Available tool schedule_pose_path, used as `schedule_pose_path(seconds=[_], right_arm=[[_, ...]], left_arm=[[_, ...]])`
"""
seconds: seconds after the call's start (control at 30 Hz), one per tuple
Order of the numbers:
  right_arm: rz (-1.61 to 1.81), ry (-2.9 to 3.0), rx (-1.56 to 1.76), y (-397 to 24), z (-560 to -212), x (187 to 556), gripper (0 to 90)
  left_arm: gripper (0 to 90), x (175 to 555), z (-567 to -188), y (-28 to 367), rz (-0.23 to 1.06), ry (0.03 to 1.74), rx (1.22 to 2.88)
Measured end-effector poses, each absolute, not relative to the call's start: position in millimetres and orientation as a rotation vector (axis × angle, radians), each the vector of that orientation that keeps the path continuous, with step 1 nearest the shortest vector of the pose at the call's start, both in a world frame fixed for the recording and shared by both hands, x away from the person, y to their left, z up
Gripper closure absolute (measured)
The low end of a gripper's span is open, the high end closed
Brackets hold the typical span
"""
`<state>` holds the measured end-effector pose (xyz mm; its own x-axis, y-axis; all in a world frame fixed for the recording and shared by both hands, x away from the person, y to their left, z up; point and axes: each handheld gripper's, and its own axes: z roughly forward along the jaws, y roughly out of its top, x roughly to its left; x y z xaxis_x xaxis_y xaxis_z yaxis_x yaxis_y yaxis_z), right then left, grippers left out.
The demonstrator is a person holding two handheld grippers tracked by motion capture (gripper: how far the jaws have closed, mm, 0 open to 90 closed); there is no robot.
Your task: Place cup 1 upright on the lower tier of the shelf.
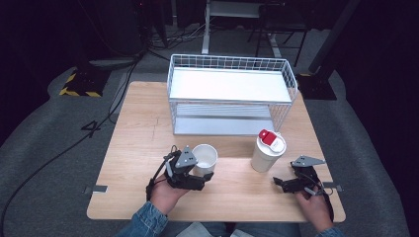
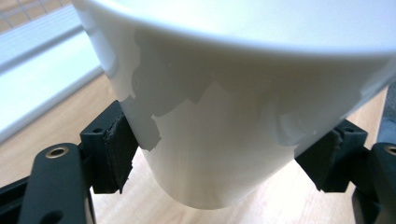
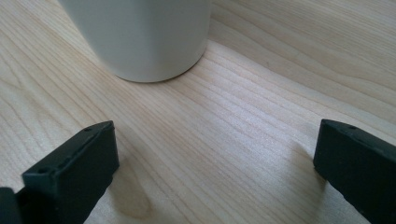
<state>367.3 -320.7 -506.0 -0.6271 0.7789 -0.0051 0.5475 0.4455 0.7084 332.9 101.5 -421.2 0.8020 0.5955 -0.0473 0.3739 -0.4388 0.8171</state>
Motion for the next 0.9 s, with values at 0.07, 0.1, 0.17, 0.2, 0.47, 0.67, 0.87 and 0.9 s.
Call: schedule_pose_path(seconds=[0.07, 0.1, 0.17, 0.2, 0.47, 0.67, 0.87, 0.9], right_arm=[[0.981, 2.371, 1.131, -321, -506, 367, 0.1], [0.98, 2.37, 1.132, -321, -506, 367, 0.1], [0.981, 2.369, 1.133, -320, -506, 367, 0.1], [0.981, 2.369, 1.133, -320, -506, 367, 0.1], [0.98, 2.368, 1.134, -320, -506, 367, 0.1], [0.98, 2.368, 1.135, -320, -506, 367, 0.1], [0.98, 2.368, 1.134, -320, -506, 368, 0.1], [0.98, 2.368, 1.134, -320, -506, 368, 0.1]], left_arm=[[22.9, 337, -417, 102, 0.305, 0.722, 2.067], [22.9, 339, -415, 102, 0.318, 0.721, 2.062], [22.8, 343, -411, 104, 0.328, 0.727, 2.046], [22.9, 346, -409, 104, 0.334, 0.732, 2.043], [22.9, 359, -397, 105, 0.326, 0.758, 1.989], [22.9, 369, -389, 99, 0.328, 0.754, 1.974], [22.9, 385, -391, 92, 0.35, 0.772, 1.965], [22.8, 388, -392, 90, 0.347, 0.781, 1.96]])
